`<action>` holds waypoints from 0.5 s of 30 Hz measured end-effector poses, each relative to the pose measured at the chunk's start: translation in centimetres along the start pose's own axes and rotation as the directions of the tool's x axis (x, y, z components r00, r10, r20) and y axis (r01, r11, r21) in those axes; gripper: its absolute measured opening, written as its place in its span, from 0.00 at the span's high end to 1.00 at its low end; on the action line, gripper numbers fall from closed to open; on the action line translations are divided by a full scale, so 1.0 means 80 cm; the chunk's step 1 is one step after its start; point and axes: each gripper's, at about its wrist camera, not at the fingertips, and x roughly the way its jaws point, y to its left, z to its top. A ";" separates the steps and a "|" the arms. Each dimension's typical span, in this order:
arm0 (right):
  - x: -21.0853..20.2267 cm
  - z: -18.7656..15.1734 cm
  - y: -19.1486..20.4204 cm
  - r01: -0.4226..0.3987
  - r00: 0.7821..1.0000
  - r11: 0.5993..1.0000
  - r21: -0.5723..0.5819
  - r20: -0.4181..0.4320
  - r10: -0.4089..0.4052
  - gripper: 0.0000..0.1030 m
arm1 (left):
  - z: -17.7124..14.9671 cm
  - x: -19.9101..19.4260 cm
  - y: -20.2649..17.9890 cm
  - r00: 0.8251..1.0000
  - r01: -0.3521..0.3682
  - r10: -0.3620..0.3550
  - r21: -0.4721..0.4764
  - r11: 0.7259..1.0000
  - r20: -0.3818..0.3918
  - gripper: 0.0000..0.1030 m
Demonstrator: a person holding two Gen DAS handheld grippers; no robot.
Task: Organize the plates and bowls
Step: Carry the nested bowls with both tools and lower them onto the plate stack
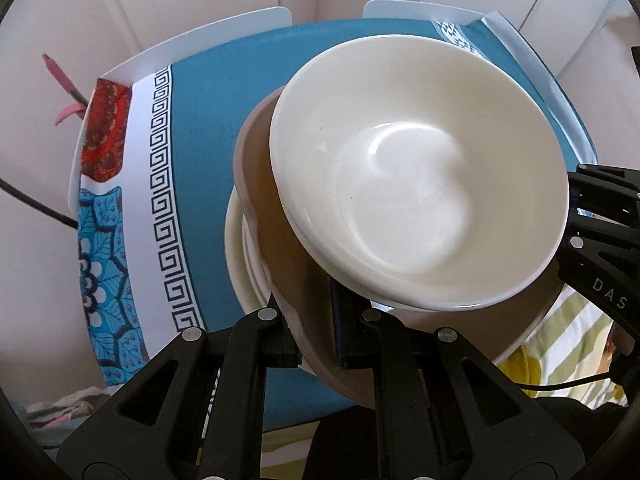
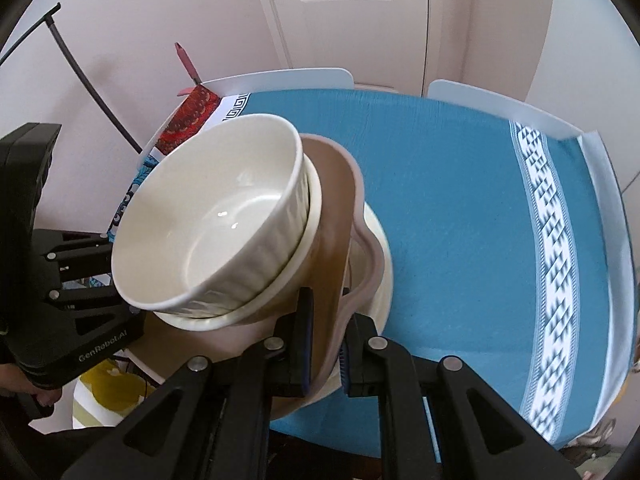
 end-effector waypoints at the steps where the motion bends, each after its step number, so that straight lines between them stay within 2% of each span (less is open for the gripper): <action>1: 0.002 -0.001 0.001 -0.002 1.000 1.000 0.000 0.006 0.002 0.89 | -0.001 -0.002 -0.001 1.000 0.000 0.000 0.000 1.000 0.003 0.92; 10: 0.013 -0.005 -0.001 -0.016 1.000 1.000 0.014 0.024 0.015 0.89 | -0.004 0.005 0.006 1.000 -0.003 0.003 -0.011 1.000 0.027 0.92; 15: 0.016 0.000 0.000 -0.005 1.000 1.000 0.016 -0.007 0.005 0.89 | 0.000 0.008 0.006 1.000 -0.009 0.008 -0.022 1.000 -0.003 0.91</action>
